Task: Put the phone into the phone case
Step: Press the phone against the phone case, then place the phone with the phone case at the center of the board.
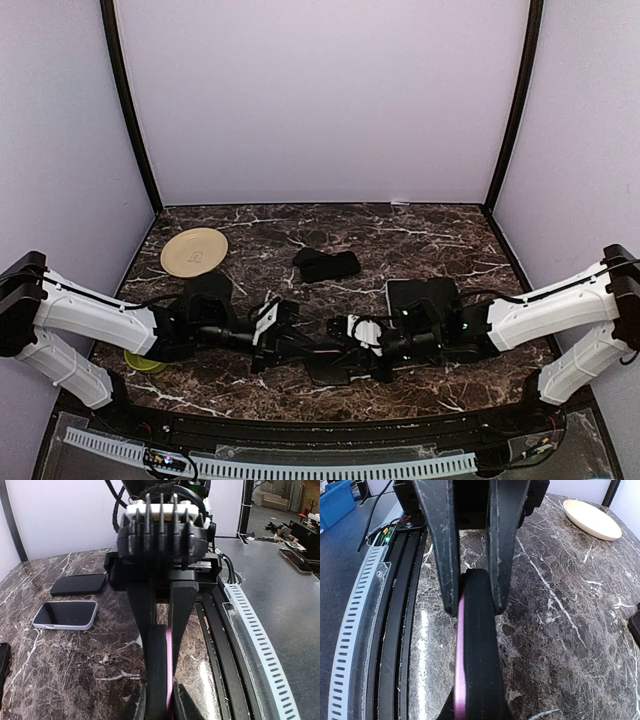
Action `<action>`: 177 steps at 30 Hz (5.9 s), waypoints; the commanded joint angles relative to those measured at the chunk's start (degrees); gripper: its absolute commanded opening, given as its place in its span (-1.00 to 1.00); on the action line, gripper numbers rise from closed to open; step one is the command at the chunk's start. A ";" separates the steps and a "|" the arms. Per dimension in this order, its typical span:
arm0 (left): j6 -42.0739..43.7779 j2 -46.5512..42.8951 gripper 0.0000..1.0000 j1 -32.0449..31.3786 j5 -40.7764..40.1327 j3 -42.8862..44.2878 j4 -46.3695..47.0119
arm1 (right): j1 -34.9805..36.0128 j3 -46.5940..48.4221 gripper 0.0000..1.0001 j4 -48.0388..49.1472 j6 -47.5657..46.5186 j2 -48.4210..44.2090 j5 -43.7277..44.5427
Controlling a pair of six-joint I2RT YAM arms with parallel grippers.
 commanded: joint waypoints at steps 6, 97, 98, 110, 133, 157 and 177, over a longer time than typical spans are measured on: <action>0.69 1.41 -0.44 -0.05 -0.66 0.34 -0.73 | -1.05 -0.13 -1.00 6.78 -0.20 0.41 -0.66; -11.56 -9.03 -0.49 -0.31 2.45 4.66 2.69 | -9.52 15.08 -1.00 0.31 17.97 -12.73 -20.65; -11.57 -9.19 -0.58 -0.31 2.46 4.46 3.16 | -9.53 15.33 -1.00 0.30 17.93 -12.46 -20.76; -14.82 -9.64 -1.00 -0.40 0.61 2.50 7.52 | -9.51 16.12 -1.00 -1.69 17.44 -11.97 -20.34; -19.76 -12.47 -1.00 -0.40 -2.78 -3.34 20.67 | -9.53 10.00 -0.29 11.63 25.94 -9.14 -21.71; -21.23 -11.86 -0.04 -0.40 -6.55 -2.77 19.42 | -9.97 11.10 -1.00 8.86 26.28 -8.81 -17.59; -15.35 -14.22 0.85 -0.41 -25.59 -2.22 12.79 | -29.17 18.77 -1.00 -13.74 32.12 6.52 -25.29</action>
